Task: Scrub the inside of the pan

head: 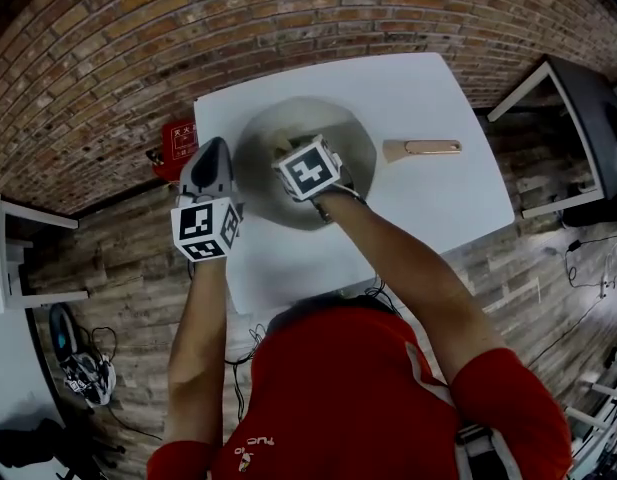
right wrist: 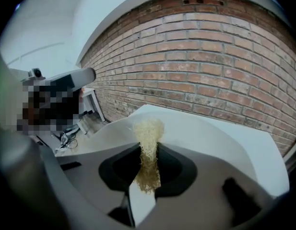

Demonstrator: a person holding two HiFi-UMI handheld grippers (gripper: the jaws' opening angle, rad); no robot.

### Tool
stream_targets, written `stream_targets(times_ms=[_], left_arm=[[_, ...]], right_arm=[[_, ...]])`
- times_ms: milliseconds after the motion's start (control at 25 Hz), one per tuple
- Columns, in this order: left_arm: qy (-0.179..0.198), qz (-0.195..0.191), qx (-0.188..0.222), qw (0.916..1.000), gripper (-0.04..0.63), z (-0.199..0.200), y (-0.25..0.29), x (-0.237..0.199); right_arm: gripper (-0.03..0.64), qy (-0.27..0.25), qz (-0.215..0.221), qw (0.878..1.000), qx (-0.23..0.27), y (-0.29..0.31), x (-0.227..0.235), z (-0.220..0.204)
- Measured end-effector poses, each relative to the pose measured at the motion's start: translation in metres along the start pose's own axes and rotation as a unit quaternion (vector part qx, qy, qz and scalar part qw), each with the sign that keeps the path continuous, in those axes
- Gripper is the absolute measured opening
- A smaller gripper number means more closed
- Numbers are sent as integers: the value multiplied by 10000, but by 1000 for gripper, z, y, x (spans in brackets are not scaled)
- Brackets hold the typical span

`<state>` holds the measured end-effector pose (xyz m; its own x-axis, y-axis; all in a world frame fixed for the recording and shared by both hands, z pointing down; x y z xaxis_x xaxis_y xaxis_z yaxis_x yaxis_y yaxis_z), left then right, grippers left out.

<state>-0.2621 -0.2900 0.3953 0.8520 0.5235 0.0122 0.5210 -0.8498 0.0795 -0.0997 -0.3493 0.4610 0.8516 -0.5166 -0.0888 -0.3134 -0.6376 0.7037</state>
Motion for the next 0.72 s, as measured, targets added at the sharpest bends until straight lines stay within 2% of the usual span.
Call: stream_targets(times_ms=[160, 280, 360, 560, 720], left_arm=[[-35, -16, -12, 10000, 14, -3, -2, 5], [-56, -34, -35, 10000, 14, -6, -4, 6], [-59, -26, -45, 10000, 14, -8, -6, 4], [-55, 1, -33, 10000, 14, -7, -9, -1], [-41, -23, -2, 10000, 14, -5, -5, -1]], right_arm=[[87, -363, 6, 9992, -147, 3, -22, -6], [87, -436, -69, 9990, -105, 10, -20, -11], [87, -446, -166, 9988, -56, 12, -11, -13], [87, -324, -584, 9969, -414, -1, 26, -25], [87, -171, -742, 9965, -332, -14, 47, -26]])
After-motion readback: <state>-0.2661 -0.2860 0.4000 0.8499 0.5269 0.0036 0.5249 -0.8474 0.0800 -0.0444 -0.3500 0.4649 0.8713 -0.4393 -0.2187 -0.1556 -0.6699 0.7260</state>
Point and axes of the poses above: the fingertips, and each gripper's own axes: y forward along the fingers, x to its right, z out of its top, the point moved 9 cm from there along -y, backward along the fingers, and after that the axes turned 14 degrees about -z, right-handed, at the moved point
